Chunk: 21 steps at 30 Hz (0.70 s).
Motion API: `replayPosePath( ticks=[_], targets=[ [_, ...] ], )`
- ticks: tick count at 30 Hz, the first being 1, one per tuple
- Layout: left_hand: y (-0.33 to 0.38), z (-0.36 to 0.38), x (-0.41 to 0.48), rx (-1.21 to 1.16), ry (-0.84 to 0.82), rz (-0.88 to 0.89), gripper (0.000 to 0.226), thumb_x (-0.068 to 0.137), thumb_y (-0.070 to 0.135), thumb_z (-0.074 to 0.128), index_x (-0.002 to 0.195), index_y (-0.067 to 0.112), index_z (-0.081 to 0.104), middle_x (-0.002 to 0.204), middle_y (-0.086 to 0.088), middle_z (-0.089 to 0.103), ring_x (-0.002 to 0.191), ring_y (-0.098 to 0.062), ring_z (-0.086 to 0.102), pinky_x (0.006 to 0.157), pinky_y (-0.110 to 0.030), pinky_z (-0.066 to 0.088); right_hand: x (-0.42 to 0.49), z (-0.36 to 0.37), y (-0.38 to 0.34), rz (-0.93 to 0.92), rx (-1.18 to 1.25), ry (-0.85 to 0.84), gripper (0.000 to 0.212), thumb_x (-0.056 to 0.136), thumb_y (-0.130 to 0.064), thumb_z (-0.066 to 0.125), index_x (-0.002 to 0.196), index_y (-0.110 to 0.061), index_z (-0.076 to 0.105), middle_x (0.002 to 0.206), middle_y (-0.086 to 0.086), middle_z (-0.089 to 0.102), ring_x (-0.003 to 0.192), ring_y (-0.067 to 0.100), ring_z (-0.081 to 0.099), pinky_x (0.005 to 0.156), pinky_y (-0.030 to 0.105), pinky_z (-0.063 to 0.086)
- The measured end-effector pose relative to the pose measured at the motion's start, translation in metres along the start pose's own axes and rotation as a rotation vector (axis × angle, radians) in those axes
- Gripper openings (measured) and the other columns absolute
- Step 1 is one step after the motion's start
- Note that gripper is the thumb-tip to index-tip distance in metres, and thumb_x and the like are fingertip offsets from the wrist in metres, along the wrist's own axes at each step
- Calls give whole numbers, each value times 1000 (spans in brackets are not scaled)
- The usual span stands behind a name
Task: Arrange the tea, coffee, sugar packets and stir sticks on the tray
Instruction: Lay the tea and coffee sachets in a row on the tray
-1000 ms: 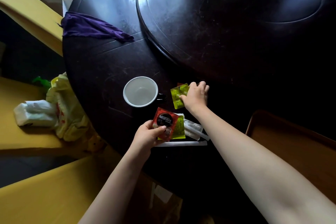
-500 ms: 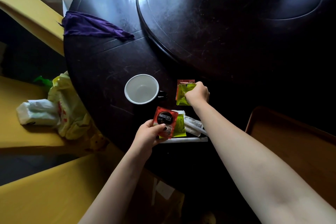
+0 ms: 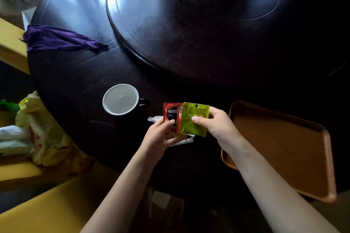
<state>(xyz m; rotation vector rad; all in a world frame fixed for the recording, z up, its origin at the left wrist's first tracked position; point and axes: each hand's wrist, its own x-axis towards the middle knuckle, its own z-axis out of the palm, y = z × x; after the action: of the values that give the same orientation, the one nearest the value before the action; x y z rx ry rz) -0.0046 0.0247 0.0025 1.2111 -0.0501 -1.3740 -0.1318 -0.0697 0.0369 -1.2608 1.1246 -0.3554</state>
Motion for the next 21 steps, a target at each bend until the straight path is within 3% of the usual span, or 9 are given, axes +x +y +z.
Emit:
replayPosePath(
  ticks=[3,5,7,14,17,20,21],
  targets=[
    [-11,32,4,-3,-71,-45,17,93,15,47,92,7,61,83,-13,68,75,-24,69,66,-37,60,-5,-16,14,-70,-188,200,24,79,-12,68,102,-12,63,94,3,70,85,14,65,76,23,55],
    [-23,48,7,57,-134,-27,20,93,22,49,100,8,60,88,-9,71,79,-21,70,68,-36,60,-6,-30,24,-112,-212,278,27,76,-12,71,101,-12,60,88,-2,66,77,4,61,66,8,49],
    [-34,63,11,118,-161,-10,21,91,21,52,107,8,57,97,-9,70,81,-18,71,67,-33,60,-9,-46,33,-141,-231,358,35,74,-13,74,105,-12,57,91,-3,63,75,2,56,62,4,44],
    [-74,123,23,191,-123,-44,8,89,11,55,91,11,63,90,-9,67,70,-14,70,55,-27,59,-24,-106,63,-177,-343,544,25,77,-20,70,100,-12,62,95,-2,56,82,9,49,62,-5,34],
    [-87,144,23,163,-96,-55,11,90,12,53,93,10,63,90,-11,68,73,-18,69,59,-30,60,-27,-129,74,-173,-269,579,22,80,-20,68,100,-14,62,92,-2,63,81,11,56,60,0,37],
    [-97,157,26,149,9,-13,11,91,11,51,93,11,62,93,-13,67,78,-24,66,59,-29,60,-28,-151,82,-157,-195,697,11,83,-18,64,88,-15,55,76,-1,61,71,20,59,59,25,41],
    [-100,159,28,153,46,16,11,91,11,51,94,12,62,95,-13,66,82,-24,66,60,-29,60,-29,-158,84,-164,-183,759,10,84,-17,62,86,-14,52,73,0,60,70,24,59,60,27,40]
  ],
)
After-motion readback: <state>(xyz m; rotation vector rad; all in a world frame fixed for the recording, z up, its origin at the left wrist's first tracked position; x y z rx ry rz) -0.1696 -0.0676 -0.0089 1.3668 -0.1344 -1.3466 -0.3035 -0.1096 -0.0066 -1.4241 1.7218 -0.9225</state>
